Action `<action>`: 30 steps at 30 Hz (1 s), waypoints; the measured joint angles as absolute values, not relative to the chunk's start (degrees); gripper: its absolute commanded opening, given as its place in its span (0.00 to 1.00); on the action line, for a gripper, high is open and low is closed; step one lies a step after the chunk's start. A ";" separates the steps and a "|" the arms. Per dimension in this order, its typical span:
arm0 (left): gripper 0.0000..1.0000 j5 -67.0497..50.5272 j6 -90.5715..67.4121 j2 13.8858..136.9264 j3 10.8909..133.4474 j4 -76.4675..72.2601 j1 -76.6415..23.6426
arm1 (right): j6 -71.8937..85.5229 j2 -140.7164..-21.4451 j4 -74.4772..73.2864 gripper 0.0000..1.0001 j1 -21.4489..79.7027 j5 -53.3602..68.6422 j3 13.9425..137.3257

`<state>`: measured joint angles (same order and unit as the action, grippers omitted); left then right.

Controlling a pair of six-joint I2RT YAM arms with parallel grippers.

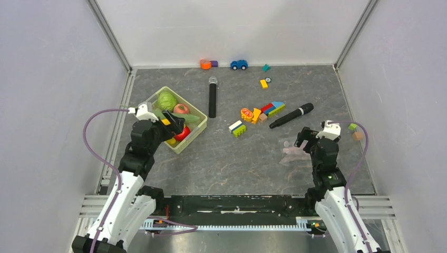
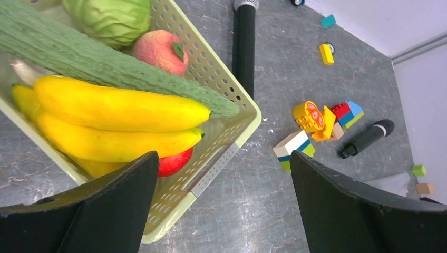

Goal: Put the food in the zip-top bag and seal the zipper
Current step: Pick up the zipper food storage bag at the center of the board.

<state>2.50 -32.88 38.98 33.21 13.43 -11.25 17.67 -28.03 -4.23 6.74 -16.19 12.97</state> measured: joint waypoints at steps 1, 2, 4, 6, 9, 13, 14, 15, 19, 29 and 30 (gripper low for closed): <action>1.00 1.91 -32.88 39.13 33.17 13.17 -11.25 | 17.74 -28.18 -4.51 0.98 6.74 -15.92 13.30; 1.00 1.30 -32.88 39.22 33.08 13.08 -11.25 | 17.74 -28.36 -4.80 0.98 6.74 -15.44 13.74; 1.00 0.40 -32.88 39.27 32.80 12.93 -11.25 | 17.58 -28.67 -5.06 0.98 6.74 -14.52 14.46; 1.00 -0.34 -32.88 39.29 32.60 12.88 -11.25 | 16.53 -29.45 -5.45 0.98 6.74 -11.94 15.81; 1.00 -1.19 -32.88 39.29 32.34 12.14 -11.25 | 14.37 -32.58 -5.78 0.98 6.70 -6.13 18.59; 1.00 -2.98 -32.86 39.53 32.05 11.20 -11.25 | 11.40 -43.38 -8.19 0.98 7.20 3.60 25.96; 1.00 -3.40 -32.84 39.62 32.03 10.96 -11.25 | 10.87 -45.98 -8.75 0.98 7.79 4.54 27.55; 1.00 -3.73 -32.82 39.64 31.92 10.52 -11.25 | 10.24 -48.90 -9.82 0.98 8.86 4.95 29.36; 1.00 -4.67 -32.49 39.66 31.38 9.67 -11.25 | 8.36 -58.94 -14.79 0.98 16.80 0.62 36.71; 1.00 -5.15 -32.03 39.70 31.18 9.04 -11.25 | 8.38 -71.37 -27.66 0.98 35.20 -26.11 47.35; 1.00 -5.28 -32.01 39.70 31.00 8.82 -11.25 | 8.88 -72.58 -28.95 0.98 36.14 -28.03 47.57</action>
